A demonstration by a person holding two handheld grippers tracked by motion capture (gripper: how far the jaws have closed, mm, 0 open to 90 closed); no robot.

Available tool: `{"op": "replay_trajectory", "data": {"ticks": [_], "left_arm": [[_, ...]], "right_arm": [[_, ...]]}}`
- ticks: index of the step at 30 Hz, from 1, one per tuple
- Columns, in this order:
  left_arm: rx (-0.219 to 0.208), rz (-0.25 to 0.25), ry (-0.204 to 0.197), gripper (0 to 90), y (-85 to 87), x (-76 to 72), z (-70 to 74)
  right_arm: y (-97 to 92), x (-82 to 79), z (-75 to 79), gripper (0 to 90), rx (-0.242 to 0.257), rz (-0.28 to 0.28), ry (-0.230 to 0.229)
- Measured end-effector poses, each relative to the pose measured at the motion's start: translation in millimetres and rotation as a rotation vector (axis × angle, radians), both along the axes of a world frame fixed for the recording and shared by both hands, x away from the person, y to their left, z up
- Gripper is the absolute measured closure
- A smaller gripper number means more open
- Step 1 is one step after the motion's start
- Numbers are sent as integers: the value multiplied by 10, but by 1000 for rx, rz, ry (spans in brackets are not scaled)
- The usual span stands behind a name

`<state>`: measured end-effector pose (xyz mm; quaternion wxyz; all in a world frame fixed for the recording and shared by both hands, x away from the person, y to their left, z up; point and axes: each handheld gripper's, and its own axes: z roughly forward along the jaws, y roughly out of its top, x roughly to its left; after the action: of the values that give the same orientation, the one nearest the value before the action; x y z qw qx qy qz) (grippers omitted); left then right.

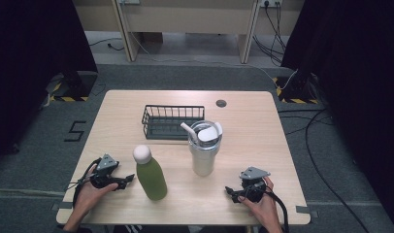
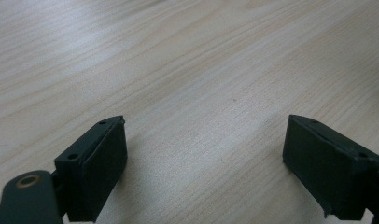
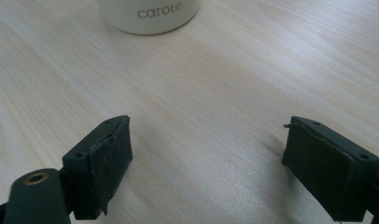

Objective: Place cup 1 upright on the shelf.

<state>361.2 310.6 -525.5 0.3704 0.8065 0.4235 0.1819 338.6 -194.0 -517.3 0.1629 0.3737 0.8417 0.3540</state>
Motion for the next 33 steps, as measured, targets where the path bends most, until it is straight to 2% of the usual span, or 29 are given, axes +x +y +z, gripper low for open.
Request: {"op": "replay_trajectory", "data": {"ticks": [11,13,15,17,18,19,21,22,28,29,33], "left_arm": [[1,0,1,130,1,0,1],[0,0,0,130,0,1,0],[1,1,1,129,0,1,1],[1,1,2,127,1,1,1],[1,1,1,127,0,1,1],[1,2,2,127,0,1,1],[1,1,2,127,1,1,1],[1,2,2,127,1,1,1],[1,1,2,127,1,1,1],[2,1,2,127,1,1,1],[1,1,2,127,1,1,1]], "right_arm": [[6,-12,59,158,36,-5,-57],[31,-18,87,158,55,8,-88],[39,-21,96,158,58,11,-95],[70,-30,120,162,69,22,-121],[80,-32,127,167,79,25,-136],[96,-29,134,167,110,27,-157],[98,-27,137,167,116,30,-163],[105,-24,148,166,135,30,-192],[175,-6,214,158,162,50,-227],[231,15,243,158,167,59,-242],[300,48,270,157,172,73,-253]]}}
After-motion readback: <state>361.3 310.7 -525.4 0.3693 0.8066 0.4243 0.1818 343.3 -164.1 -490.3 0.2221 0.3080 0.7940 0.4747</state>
